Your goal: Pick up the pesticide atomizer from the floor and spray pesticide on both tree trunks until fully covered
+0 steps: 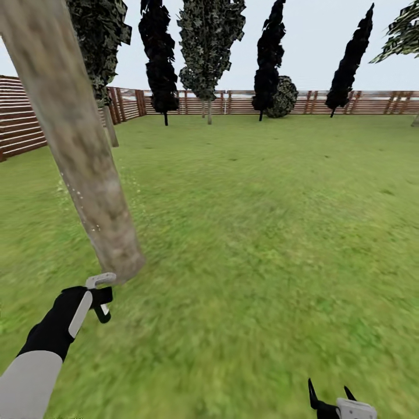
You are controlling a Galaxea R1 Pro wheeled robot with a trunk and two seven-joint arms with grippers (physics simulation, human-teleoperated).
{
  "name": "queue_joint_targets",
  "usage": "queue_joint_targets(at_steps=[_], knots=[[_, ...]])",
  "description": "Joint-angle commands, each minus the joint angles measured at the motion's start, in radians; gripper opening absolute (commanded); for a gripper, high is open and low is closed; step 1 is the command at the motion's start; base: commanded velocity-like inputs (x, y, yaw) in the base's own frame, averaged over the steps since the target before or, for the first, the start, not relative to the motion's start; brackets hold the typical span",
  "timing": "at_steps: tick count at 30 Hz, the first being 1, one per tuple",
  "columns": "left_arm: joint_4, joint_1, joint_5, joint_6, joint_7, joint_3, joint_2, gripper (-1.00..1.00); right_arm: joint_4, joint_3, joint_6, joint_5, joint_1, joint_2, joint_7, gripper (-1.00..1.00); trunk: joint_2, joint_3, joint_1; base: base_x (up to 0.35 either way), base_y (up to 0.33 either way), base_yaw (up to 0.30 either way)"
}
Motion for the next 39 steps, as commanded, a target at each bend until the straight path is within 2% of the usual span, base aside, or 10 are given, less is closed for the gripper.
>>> queue_joint_targets(at_steps=[1,10,24,36,39], knots=[[0.0,0.0,-0.001,0.001,0.0,0.0,-0.001,-1.0,0.0,0.0,0.0,0.0,0.0,0.0,0.0,1.0,0.0,0.0,0.0,0.152,-0.245,0.174],[0.0,0.0,-0.001,0.004,0.0,0.0,-0.003,-1.0,0.0,0.0,0.0,0.0,0.0,0.0,0.0,1.0,0.0,0.0,0.0,0.099,-0.267,0.044],[0.005,0.0,-0.003,0.001,0.0,0.001,0.001,-1.0,0.0,0.0,0.0,0.0,0.0,0.0,0.0,1.0,0.0,0.0,0.0,0.21,-0.205,0.269],[0.018,0.0,-0.001,-0.005,-0.003,0.001,-0.001,-1.0,0.0,0.0,0.0,0.0,0.0,0.0,0.0,1.0,0.0,0.0,0.0,0.297,-0.097,0.04],[0.018,0.0,-0.002,-0.003,0.0,-0.002,-0.003,-1.0,0.0,0.0,0.0,0.0,0.0,0.0,0.0,1.0,0.0,0.0,0.0,0.052,-0.014,0.193]])
